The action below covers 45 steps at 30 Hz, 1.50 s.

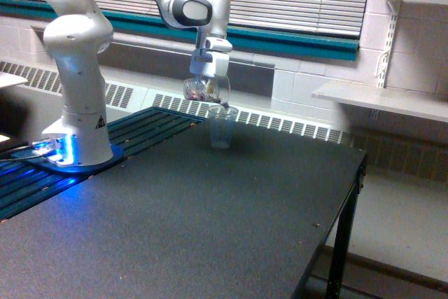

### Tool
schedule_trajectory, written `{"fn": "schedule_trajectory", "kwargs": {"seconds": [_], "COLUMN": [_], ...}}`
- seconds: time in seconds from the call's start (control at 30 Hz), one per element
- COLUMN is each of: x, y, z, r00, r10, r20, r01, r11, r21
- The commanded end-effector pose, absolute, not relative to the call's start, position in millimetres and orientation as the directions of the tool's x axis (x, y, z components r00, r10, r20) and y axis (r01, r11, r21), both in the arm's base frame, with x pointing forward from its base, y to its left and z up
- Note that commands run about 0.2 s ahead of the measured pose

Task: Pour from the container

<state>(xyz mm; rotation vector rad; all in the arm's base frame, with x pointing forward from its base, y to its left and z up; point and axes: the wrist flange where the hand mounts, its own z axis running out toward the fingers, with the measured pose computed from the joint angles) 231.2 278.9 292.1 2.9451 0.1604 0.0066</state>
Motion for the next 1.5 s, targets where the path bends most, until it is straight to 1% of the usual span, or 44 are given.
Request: {"fn": "schedule_trajectory", "kwargs": {"seconds": [0.03,0.73,1.07,1.5], "x": [233.6,237.7,236.2,250.7], "y": [281.9,283.3,281.8,285.7], "z": [288.5,290.6,286.7,291.0], "r00": [0.990,0.988,0.984,0.975], "r10": [0.137,0.146,0.153,0.183], "r20": [-0.034,-0.043,-0.092,-0.123], "r01": [0.142,0.152,0.171,0.210], "r11": [-0.966,-0.960,-0.952,-0.940], "r21": [0.215,0.237,0.252,0.269]}}
